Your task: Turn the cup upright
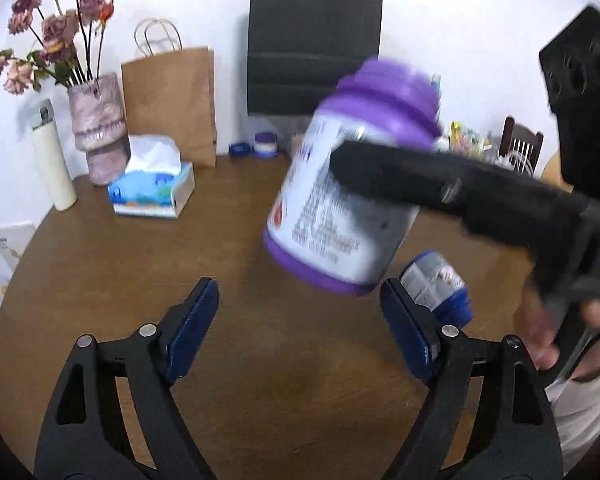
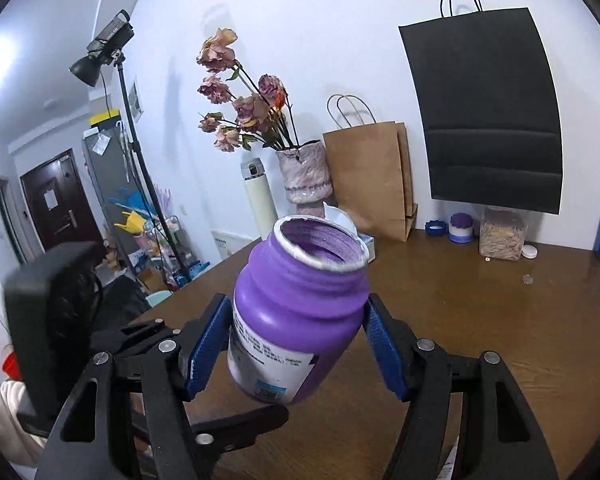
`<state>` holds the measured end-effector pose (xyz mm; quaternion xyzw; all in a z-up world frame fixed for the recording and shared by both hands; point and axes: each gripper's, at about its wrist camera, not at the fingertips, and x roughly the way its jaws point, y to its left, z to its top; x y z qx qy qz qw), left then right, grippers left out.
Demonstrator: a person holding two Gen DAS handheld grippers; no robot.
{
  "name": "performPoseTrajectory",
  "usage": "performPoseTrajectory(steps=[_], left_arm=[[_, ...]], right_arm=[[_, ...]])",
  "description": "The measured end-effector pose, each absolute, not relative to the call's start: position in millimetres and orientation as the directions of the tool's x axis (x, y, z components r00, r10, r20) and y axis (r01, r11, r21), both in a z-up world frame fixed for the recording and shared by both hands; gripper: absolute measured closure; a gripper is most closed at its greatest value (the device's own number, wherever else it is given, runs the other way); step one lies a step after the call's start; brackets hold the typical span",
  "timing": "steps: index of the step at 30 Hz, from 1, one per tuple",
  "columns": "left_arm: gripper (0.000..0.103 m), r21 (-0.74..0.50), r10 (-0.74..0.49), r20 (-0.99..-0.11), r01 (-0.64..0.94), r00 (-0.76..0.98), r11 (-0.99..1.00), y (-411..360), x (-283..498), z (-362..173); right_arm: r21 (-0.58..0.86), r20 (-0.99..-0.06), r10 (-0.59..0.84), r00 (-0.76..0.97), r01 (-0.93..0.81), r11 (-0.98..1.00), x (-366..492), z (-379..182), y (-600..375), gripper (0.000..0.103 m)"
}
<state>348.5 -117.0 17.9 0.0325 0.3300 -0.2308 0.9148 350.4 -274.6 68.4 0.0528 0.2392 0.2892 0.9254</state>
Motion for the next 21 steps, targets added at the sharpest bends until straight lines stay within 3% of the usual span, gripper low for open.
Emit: performPoseTrajectory(steps=[2,6,9,11,13,17,18,19,21], left_arm=[[0.024,-0.122,-0.409,-0.649,0.444,0.641,0.888,-113.7,348.3,13.7],[0.025,-0.122,-0.381,-0.578,0.385,0.722,0.915,-102.4,326.1,23.5],[0.023,-0.108,-0.385,-0.388,0.374,0.837,0.921,-100.8,285.9,24.2],[0.011,-0.003,-0.340,-0.332,0.360,0.880,0.933,-111.4,274.6,18.1],[0.011,0.045,-0.344,-0.383,0.389,0.857,0.920,-121.3,280.7,7.6],[0.014,-0.026,-0.386,-0.455,0.421,0.802,0.906,-116.8,304.2,3.8],[0.018,-0.057,-0.411,-0.484,0.441,0.772,0.896,-115.4,314.5,2.2],[0.030,-0.077,-0.418,-0.511,0.444,0.751,0.893,-113.2,324.5,1.0],[0.042,-0.132,-0.441,-0.557,0.450,0.704,0.883,-108.8,341.4,-5.3]], right_arm=[[0.236,-0.411,0.562,0.718,-0.512,0.826,348.6,67.1,-274.1,0.031],[0.222,-0.388,0.563,0.730,-0.519,0.826,340.6,64.6,-273.3,0.031],[0.219,-0.368,0.574,0.731,-0.532,0.818,335.7,65.6,-273.1,0.031],[0.211,-0.373,0.574,0.729,-0.535,0.818,333.3,63.8,-270.8,0.031],[0.195,-0.402,0.561,0.723,-0.531,0.825,334.2,57.4,-266.7,0.031],[0.169,-0.453,0.525,0.721,-0.509,0.844,341.4,42.5,-263.5,0.031],[0.163,-0.468,0.514,0.719,-0.501,0.850,344.5,38.3,-263.5,0.031],[0.154,-0.484,0.502,0.716,-0.496,0.855,347.7,34.1,-262.9,0.031],[0.122,-0.528,0.467,0.710,-0.481,0.868,355.7,23.9,-259.5,0.032]])
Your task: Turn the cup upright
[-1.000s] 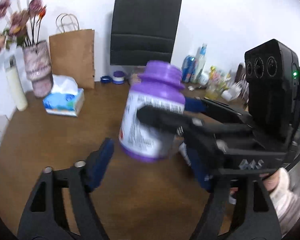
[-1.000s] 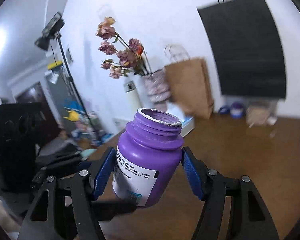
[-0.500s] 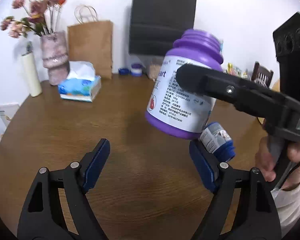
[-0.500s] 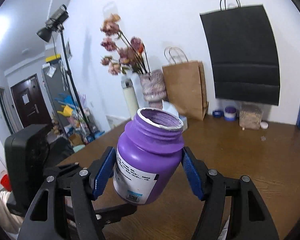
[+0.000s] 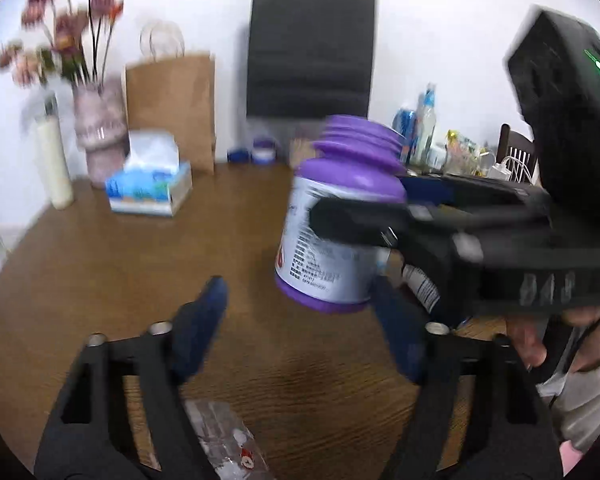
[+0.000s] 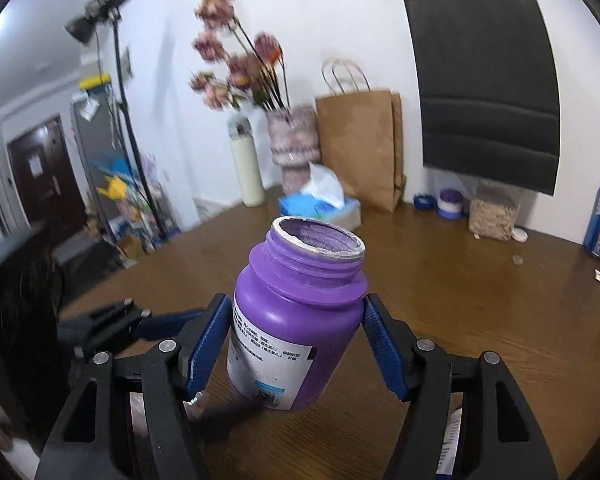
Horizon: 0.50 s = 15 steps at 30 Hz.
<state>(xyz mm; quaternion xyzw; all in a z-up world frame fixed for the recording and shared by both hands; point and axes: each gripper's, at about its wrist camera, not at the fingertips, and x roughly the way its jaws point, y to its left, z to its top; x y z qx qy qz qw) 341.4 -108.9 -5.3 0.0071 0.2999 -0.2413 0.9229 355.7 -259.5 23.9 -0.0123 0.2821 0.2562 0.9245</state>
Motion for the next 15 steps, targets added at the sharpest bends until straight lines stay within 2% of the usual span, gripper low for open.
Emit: performPoseTrajectory(steps=[1,2,6,8,10,12,15], left_arm=[[0.052,-0.155,-0.453,-0.570,0.452,0.685,0.878,-107.2,345.2,-9.3],[0.056,-0.176,-0.460,-0.584,0.449,0.669,0.876,-105.0,351.6,-12.3],[0.057,-0.120,-0.445,-0.633,0.488,0.633,0.864,-109.8,360.8,-22.1],[0.057,-0.056,-0.396,-0.661,0.484,0.637,0.873,-115.4,360.8,-29.4],[0.057,-0.043,-0.377,-0.692,0.487,0.616,0.872,-117.7,363.3,-34.8],[0.057,-0.076,-0.397,-0.688,0.483,0.608,0.872,-112.5,363.5,-34.9],[0.055,-0.056,-0.383,-0.668,0.471,0.638,0.881,-107.7,357.6,-35.5]], right_arm=[[0.103,-0.548,0.448,0.706,-0.475,0.874,359.5,18.4,-257.4,0.032],[0.092,-0.562,0.438,0.702,-0.473,0.876,361.6,14.0,-256.5,0.032],[0.087,-0.610,0.428,0.667,-0.481,0.873,371.5,-2.9,-254.5,0.032],[0.068,-0.627,0.416,0.658,-0.486,0.871,374.0,-8.5,-251.2,0.033],[0.042,-0.650,0.397,0.647,-0.491,0.870,375.8,-12.6,-244.9,0.033],[0.001,-0.676,0.359,0.643,-0.487,0.874,378.6,-16.0,-237.8,0.033],[-0.011,-0.703,0.345,0.621,-0.495,0.869,383.7,-16.4,-234.2,0.033]])
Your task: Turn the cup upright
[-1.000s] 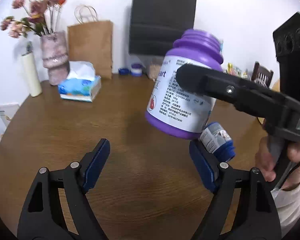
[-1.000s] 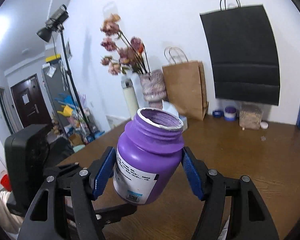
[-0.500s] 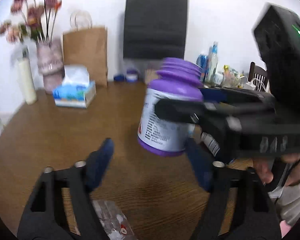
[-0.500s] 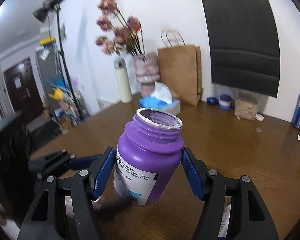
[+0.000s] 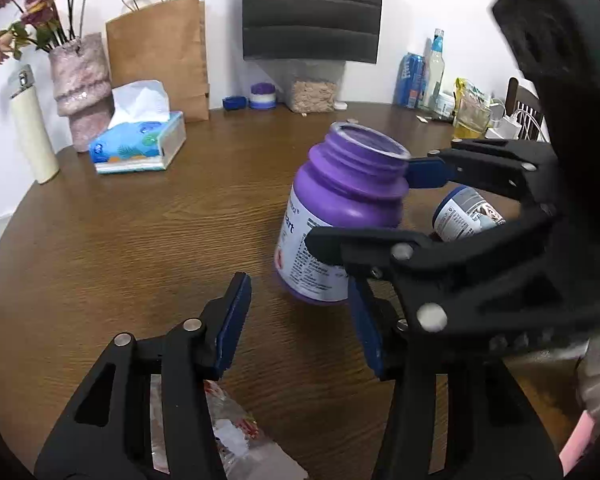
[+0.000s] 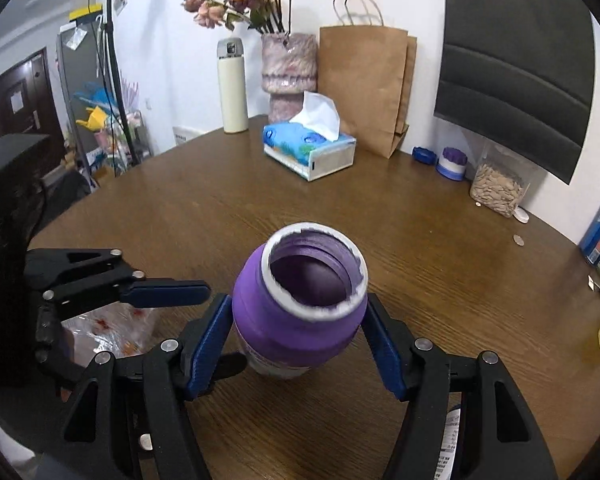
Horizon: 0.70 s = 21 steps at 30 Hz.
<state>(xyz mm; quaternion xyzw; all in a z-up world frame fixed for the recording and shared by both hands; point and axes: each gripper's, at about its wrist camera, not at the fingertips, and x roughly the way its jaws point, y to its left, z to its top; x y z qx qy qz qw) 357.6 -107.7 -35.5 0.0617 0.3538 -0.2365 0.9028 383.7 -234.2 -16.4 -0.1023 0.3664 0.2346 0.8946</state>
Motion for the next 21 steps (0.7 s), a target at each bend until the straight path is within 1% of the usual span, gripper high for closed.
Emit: performPoseTrajectory(steps=[1,3,5,6,9,11,13,16,19,21], left_arm=[[0.055,-0.032,-0.366,-0.656,0.460,0.660,0.887,-106.9,354.0,-36.1],[0.049,0.015,-0.338,-0.650,0.457,0.680,0.890,-109.3,350.7,-38.1],[0.036,0.064,-0.304,-0.664,0.457,0.683,0.887,-114.2,347.1,-42.3],[0.034,0.066,-0.299,-0.671,0.456,0.678,0.887,-114.9,346.5,-45.2],[0.034,0.035,-0.306,-0.684,0.449,0.663,0.893,-110.6,347.2,-56.2],[0.034,0.025,-0.323,-0.672,0.456,0.666,0.889,-107.3,347.1,-57.5],[0.034,0.042,-0.336,-0.641,0.469,0.690,0.882,-103.6,347.9,-55.3],[0.034,0.040,-0.381,-0.629,0.517,0.678,0.855,-101.9,352.2,-52.0],[0.030,0.051,-0.424,-0.619,0.573,0.661,0.818,-103.0,356.8,-49.7],[0.029,0.066,-0.421,-0.620,0.579,0.662,0.813,-103.9,358.4,-48.8]], right_arm=[[-0.016,-0.712,0.339,0.614,-0.497,0.867,385.8,-17.3,-232.9,0.033],[-0.021,-0.743,0.328,0.583,-0.510,0.860,389.7,-23.4,-229.4,0.033],[-0.013,-0.757,0.329,0.565,-0.515,0.857,390.6,-29.8,-227.2,0.033],[-0.012,-0.762,0.327,0.559,-0.517,0.856,390.3,-33.2,-226.3,0.033],[-0.021,-0.757,0.320,0.570,-0.511,0.859,388.6,-34.7,-223.9,0.033],[-0.008,-0.762,0.327,0.559,-0.513,0.858,390.0,-36.0,-222.9,0.033],[-0.013,-0.763,0.325,0.559,-0.516,0.856,391.1,-38.9,-220.4,0.033],[-0.013,-0.762,0.321,0.562,-0.510,0.860,390.2,-40.1,-219.2,0.033],[0.006,-0.755,0.327,0.569,-0.492,0.871,389.7,-38.5,-220.7,0.033],[0.004,-0.752,0.323,0.575,-0.485,0.874,388.1,-36.9,-221.2,0.033]])
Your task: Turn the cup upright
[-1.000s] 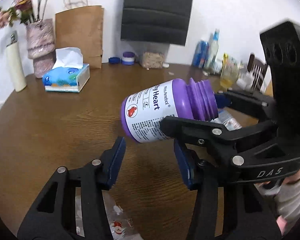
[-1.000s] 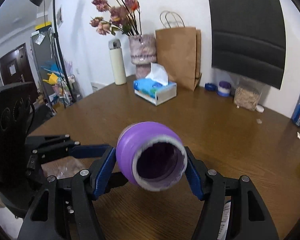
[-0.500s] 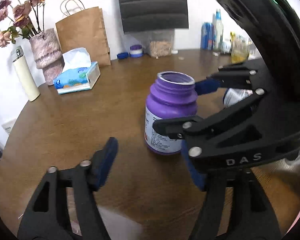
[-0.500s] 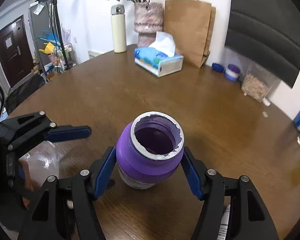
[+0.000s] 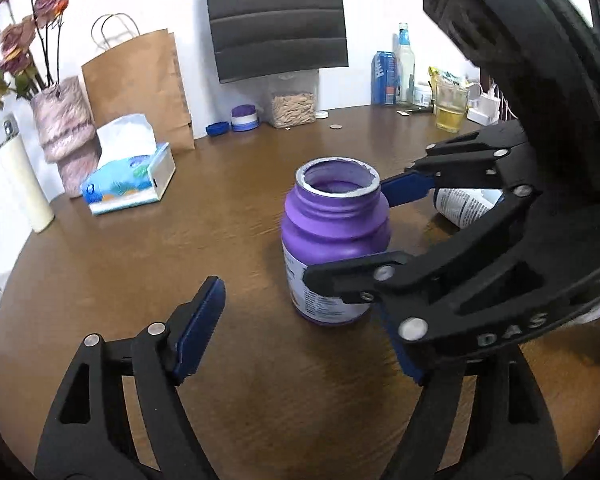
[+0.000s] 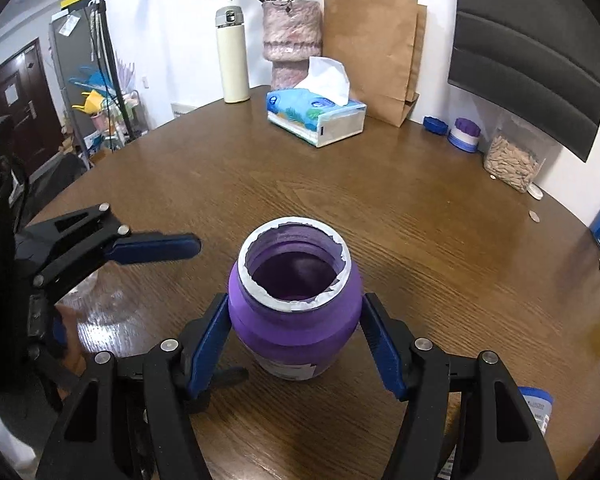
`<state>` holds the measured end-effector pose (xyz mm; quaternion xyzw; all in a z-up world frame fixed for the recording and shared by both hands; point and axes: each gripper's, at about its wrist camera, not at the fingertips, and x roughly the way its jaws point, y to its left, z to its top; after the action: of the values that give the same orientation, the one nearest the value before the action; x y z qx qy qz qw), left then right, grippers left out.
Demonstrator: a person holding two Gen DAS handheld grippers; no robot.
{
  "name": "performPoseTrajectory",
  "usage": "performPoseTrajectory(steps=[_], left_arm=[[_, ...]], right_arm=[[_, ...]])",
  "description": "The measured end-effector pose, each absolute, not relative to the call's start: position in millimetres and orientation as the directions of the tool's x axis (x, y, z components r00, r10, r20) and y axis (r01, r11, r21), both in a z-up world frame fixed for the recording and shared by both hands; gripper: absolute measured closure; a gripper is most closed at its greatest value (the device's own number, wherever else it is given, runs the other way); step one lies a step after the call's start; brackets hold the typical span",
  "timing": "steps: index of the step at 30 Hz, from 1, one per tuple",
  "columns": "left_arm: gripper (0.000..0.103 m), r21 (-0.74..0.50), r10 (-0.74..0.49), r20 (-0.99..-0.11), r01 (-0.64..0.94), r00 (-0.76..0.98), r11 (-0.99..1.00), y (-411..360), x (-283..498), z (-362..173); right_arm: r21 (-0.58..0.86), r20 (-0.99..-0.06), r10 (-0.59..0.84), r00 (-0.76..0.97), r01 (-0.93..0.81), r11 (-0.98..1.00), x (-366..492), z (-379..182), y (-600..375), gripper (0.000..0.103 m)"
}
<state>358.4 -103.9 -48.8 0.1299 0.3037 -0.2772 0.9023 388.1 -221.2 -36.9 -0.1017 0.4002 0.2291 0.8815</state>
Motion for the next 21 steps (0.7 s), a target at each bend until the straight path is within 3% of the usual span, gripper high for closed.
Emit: performPoseTrajectory(steps=[7,11,14,16,21], left_arm=[[0.027,0.027,-0.426,-0.598,0.549,0.678,0.836,-96.3,355.7,-44.7],[0.011,0.043,-0.410,-0.555,0.518,0.723,0.855,-86.5,341.2,-34.7],[0.008,0.044,-0.396,-0.515,0.485,0.760,0.873,-73.3,328.1,-26.4],[0.005,0.051,-0.367,-0.492,0.447,0.789,0.893,-62.1,316.4,-19.2],[0.000,0.060,-0.308,-0.425,0.366,0.851,0.929,-38.7,282.7,-2.0]], right_arm=[[0.003,-0.746,0.313,0.588,-0.467,0.884,382.7,-26.8,-223.4,0.032],[0.004,-0.729,0.316,0.607,-0.459,0.889,369.5,-14.0,-225.7,0.032],[0.015,-0.705,0.323,0.632,-0.441,0.897,353.2,-1.2,-233.2,0.032],[0.026,-0.682,0.323,0.656,-0.419,0.907,337.5,7.4,-241.1,0.023],[0.011,-0.631,0.299,0.716,-0.377,0.926,298.1,23.9,-252.3,0.022]])
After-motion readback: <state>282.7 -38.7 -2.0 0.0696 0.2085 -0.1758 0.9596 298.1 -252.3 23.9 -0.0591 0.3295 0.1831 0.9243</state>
